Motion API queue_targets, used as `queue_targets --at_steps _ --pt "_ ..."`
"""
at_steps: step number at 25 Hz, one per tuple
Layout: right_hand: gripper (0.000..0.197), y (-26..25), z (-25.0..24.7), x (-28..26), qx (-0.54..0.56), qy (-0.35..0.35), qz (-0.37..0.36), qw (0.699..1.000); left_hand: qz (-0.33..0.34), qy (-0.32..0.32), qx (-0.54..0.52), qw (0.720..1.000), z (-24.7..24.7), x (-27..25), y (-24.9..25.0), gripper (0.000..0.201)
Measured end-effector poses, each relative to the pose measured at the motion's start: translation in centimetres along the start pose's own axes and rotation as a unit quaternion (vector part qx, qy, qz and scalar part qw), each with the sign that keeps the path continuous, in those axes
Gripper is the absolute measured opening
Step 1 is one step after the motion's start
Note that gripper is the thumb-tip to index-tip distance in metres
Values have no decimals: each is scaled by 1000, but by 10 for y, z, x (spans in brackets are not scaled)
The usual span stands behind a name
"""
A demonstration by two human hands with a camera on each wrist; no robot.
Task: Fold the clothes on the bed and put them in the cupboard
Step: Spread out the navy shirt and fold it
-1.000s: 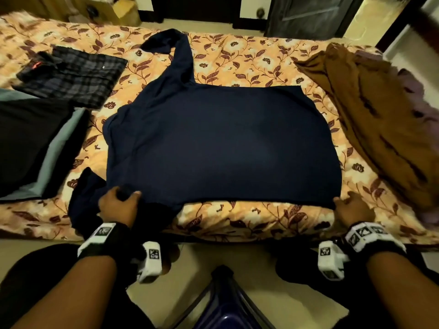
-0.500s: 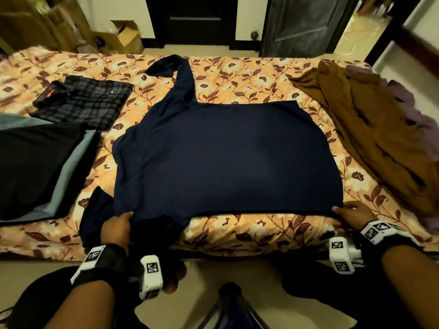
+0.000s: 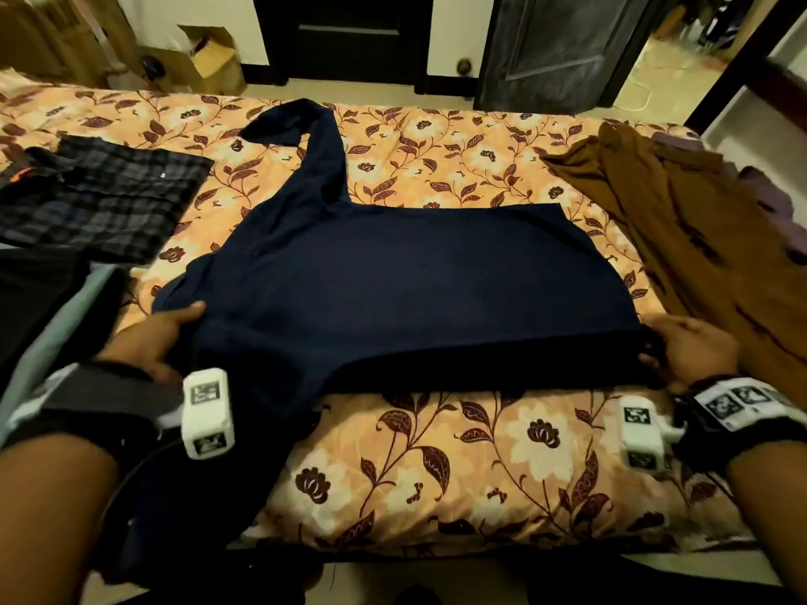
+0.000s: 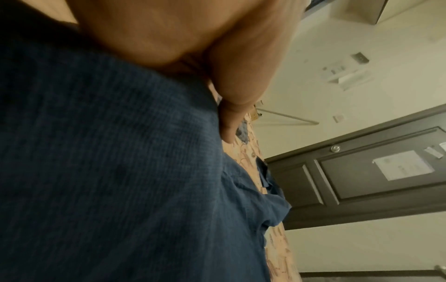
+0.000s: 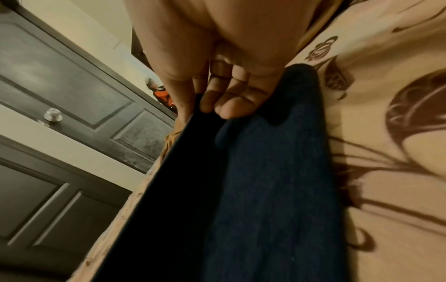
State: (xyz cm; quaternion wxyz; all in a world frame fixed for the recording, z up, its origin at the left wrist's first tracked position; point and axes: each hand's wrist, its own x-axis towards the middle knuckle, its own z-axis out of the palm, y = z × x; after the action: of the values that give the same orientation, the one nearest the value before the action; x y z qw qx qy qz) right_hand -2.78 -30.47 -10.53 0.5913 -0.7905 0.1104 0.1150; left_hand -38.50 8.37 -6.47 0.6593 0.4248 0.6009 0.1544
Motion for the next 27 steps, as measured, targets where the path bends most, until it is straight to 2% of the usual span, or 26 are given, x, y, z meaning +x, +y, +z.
queue_targets --at_steps 2,5,6,8,9,10,11,12,14,15,16,17,18,19,20,21,22,23,24,25,26,27 --pt "16 -6 28 26 -31 -14 -1 999 15 24 28 999 15 26 20 32" --pt "18 -9 58 48 -151 -16 -24 988 -6 -27 70 997 25 51 24 30" --pt "24 -9 64 49 -198 -6 -43 979 -6 -23 64 998 24 60 22 30" --pt "37 -10 68 45 -280 16 -80 956 51 49 51 996 19 56 13 31" --pt "41 -8 69 42 -298 13 -101 949 109 78 78 988 6 44 1 34" --pt "44 -6 67 37 -311 5 -124 942 159 114 151 969 -10 29 -16 35" --pt "45 -3 66 27 -326 -4 -146 934 168 136 257 942 -28 13 -36 37" --pt "42 -1 64 10 -342 -22 -168 924 147 131 356 914 -41 -3 -56 41" --pt "29 12 63 -42 -341 -111 -190 914 81 63 459 883 -53 -25 -94 45" --pt "19 22 63 -75 -327 -182 -180 910 71 51 479 874 -49 -34 -104 38" --pt "13 29 64 -112 -322 -268 -158 894 84 60 491 865 -46 -38 -109 25" --pt "16 34 66 -148 -326 -360 -136 864 110 66 494 860 -41 -48 -107 12" --pt "23 41 73 -182 -334 -441 -113 825 146 57 477 865 -35 -54 -102 8" --pt "35 42 80 -212 -323 -510 -105 790 188 36 417 888 -29 -65 -94 11" --pt "55 41 89 -239 -290 -562 -100 768 210 -11 302 930 -21 -78 -87 12" --pt "78 37 100 -260 -237 -594 -91 763 206 -76 163 962 -11 -92 -79 10" --pt "93 32 110 -277 -182 -614 -68 765 179 -138 46 973 -4 -102 -72 12" --pt "95 27 120 -285 -139 -621 -52 770 154 -185 -15 970 0 -105 -65 16" --pt "86 23 129 -285 -118 -615 -55 778 142 -202 -5 969 1 -101 -61 23" --pt "68 15 136 -281 -137 -587 -84 793 139 -188 21 972 -2 -89 -59 30" --pt "50 1 140 -270 -183 -545 -125 809 152 -142 55 977 -7 -71 -56 34" --pt "39 -19 147 -257 -253 -519 -163 800 173 -69 82 979 -17 -46 -54 30"
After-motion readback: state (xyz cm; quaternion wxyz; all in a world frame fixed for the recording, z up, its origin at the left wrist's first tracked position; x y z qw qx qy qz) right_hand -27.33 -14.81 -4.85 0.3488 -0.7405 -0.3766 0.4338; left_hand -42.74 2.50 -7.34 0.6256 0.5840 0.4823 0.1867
